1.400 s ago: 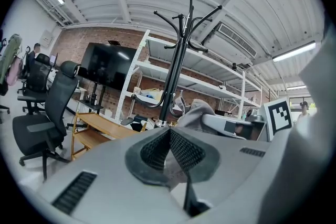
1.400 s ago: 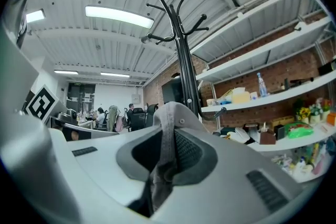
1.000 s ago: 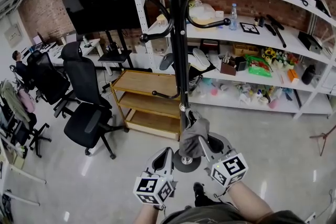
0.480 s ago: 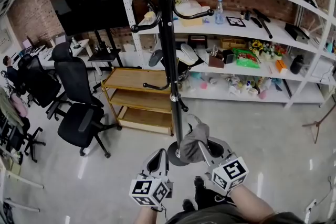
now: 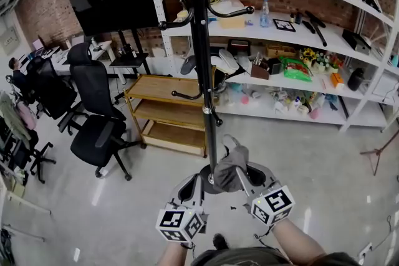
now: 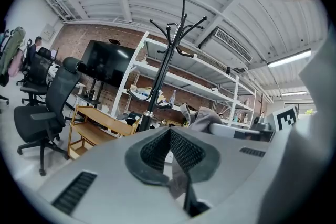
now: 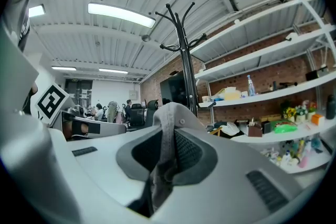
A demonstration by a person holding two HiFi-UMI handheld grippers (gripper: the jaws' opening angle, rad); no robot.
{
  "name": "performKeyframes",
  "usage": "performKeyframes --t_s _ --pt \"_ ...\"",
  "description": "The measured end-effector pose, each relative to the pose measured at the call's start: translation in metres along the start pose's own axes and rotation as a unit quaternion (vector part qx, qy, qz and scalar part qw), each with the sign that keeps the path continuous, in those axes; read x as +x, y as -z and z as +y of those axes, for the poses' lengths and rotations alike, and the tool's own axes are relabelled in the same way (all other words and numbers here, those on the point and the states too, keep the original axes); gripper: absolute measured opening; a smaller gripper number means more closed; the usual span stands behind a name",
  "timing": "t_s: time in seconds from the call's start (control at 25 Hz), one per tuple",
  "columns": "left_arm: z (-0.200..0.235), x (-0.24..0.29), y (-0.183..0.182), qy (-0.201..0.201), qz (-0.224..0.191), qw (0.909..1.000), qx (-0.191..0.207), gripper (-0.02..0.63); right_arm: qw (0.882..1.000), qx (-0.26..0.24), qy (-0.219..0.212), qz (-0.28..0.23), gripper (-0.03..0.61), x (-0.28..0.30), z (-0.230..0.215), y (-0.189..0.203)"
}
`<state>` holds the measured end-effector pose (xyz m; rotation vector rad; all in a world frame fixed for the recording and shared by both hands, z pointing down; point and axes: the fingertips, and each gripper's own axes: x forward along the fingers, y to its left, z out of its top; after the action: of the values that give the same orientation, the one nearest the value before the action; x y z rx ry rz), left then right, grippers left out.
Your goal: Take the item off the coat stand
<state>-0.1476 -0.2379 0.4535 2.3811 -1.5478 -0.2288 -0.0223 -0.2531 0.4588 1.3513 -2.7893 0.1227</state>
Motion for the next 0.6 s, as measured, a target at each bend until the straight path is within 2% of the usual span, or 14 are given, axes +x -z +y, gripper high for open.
performKeyframes --t_s 0.6 --pt "-0.079 -0.03 0.014 -0.01 -0.004 0.9998 0.015 0.008 1.0 0.012 -0.009 -0.005 0.041 -0.082 -0.017 0.001"
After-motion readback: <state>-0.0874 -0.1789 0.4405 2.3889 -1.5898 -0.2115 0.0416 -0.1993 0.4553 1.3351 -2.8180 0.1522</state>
